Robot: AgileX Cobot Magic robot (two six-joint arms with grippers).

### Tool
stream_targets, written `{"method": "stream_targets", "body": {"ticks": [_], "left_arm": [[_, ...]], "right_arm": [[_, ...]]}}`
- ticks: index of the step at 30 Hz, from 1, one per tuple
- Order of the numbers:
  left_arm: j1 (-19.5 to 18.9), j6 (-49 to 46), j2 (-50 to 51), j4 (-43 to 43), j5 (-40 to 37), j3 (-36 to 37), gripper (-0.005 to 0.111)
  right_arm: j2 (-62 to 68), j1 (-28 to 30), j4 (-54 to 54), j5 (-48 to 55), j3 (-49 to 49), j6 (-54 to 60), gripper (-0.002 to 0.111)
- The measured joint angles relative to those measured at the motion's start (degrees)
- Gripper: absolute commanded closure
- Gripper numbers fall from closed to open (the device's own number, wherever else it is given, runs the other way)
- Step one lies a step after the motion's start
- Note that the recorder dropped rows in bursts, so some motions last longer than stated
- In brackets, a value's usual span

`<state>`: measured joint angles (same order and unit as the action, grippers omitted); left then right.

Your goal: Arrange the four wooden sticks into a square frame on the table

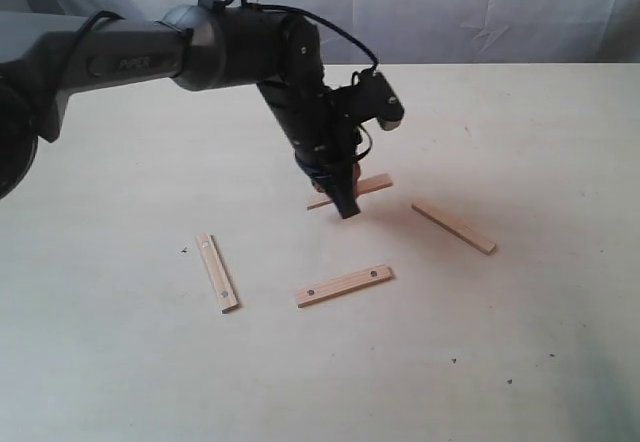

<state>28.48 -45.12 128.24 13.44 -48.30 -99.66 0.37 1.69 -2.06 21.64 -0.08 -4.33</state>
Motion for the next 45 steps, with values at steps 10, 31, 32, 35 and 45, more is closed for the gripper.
{"method": "stream_targets", "body": {"ticks": [10, 31, 32, 35, 45], "left_arm": [[7.0, 11.4, 3.2, 0.2, 4.9, -3.7, 0.107], [6.5, 16.8, 6.3, -13.9, 14.2, -3.7, 0.107], [6.3, 16.8, 6.3, -16.4, 14.4, -3.7, 0.107], [5.6, 16.8, 6.5, -22.5, 14.4, -3.7, 0.107], [2.4, 16.5, 6.5, -22.4, 10.0, -3.7, 0.107]], "right_arm": [[0.0, 0.0, 0.0, 0.0, 0.0, 0.0, 0.109], [0.0, 0.0, 0.0, 0.0, 0.0, 0.0, 0.109], [0.0, 0.0, 0.0, 0.0, 0.0, 0.0, 0.109], [0.0, 0.0, 0.0, 0.0, 0.0, 0.0, 0.109], [0.0, 0.0, 0.0, 0.0, 0.0, 0.0, 0.109]]}}
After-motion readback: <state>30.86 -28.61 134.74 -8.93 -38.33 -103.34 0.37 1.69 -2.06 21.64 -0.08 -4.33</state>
